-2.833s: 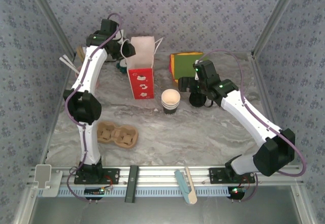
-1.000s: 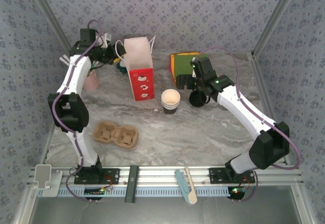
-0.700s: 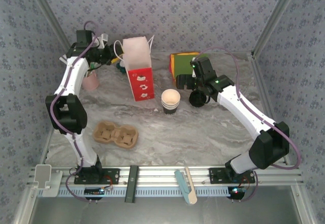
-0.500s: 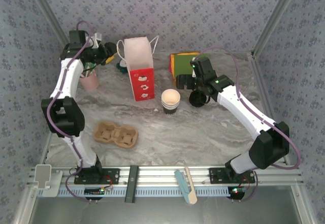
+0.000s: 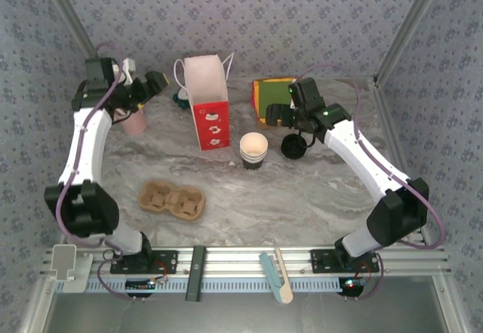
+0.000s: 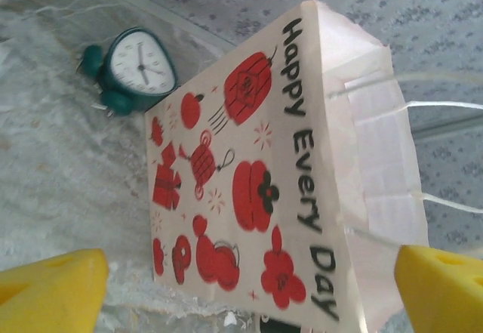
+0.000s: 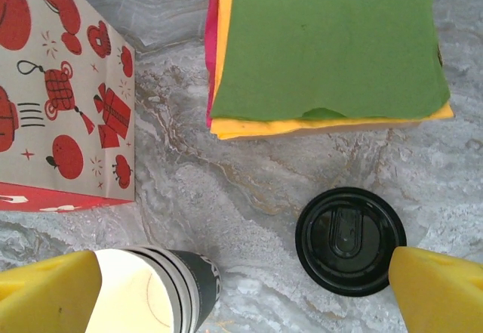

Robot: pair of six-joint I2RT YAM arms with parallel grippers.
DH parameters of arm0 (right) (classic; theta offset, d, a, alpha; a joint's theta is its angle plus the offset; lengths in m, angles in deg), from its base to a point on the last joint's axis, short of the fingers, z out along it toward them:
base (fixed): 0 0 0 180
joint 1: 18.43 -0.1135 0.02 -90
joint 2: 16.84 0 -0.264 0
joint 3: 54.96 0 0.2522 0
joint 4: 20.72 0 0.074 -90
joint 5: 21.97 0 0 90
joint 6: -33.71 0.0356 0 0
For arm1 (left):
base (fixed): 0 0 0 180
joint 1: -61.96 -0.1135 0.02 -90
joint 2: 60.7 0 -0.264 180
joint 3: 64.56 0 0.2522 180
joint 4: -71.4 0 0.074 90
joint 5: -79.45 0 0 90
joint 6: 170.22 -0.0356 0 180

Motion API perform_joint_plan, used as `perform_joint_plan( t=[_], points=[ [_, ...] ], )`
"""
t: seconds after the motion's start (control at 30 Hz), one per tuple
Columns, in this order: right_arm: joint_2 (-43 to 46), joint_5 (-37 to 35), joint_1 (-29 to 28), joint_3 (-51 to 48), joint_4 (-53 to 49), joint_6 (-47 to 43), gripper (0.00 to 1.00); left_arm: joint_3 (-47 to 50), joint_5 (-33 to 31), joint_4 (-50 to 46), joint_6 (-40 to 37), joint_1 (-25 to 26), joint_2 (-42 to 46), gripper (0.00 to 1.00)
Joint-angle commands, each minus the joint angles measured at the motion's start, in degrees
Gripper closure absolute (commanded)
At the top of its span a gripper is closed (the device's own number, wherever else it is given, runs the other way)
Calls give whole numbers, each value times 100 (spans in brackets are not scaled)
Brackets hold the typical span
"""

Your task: Pack the takeout coffee

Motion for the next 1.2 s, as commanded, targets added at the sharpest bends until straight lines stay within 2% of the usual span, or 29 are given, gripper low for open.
perform_joint_plan(
  t=[0.0,0.13,0.23,0.37,0.43,0.5,0.63,0.77,1.1,1.17],
  points=[
    [-132,459,161,252,-397,245,0,618,-692,-147,-63,216,720,0],
    [-286,298,136,461,-619,217,0,1447,-1470,-239,44,741,1496,0],
    [-477,259,50,696,-899,155,0,2296,-1716,-109,467,1099,2178,1],
    [-928,375,-121,1159,-1479,43,4,3299,-2661,331,1182,1965,3011,0],
    [-1140,378,-226,1396,-1732,0,13,3657,-3018,606,1419,2454,3293,0],
    [-1284,425,-362,1525,-1855,-39,28,3863,-3146,782,1652,2856,3370,0],
    [-1481,462,-541,1688,-2110,45,42,3864,-3278,846,1798,3379,3125,0],
    [-1687,532,-679,1741,-2285,202,64,3625,-3384,837,1575,3651,2813,0],
    [-2007,466,-798,1826,-2419,418,65,3411,-3387,829,1221,3695,2551,0],
    [-2038,488,-802,1831,-2393,417,69,3413,-3384,835,1237,3699,2533,0]
  ],
)
